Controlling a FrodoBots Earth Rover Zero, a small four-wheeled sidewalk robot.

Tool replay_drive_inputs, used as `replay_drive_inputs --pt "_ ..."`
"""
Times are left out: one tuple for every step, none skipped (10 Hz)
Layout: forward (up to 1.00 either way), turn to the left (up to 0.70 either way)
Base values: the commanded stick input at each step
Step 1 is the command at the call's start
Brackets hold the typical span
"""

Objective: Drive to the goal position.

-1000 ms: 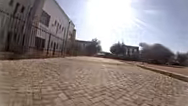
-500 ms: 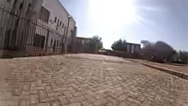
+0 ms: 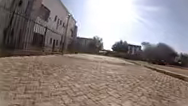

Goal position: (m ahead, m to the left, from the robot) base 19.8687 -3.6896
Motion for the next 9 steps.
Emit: replay_drive_inputs --pt "1.0 0.0" --pt "1.0 0.0" --pt "1.0 0.0" --pt "1.0 0.0" --pt "1.0 0.0" --pt "1.0 0.0" --pt "1.0 0.0" --pt "1.0 0.0" --pt "1.0 0.0"
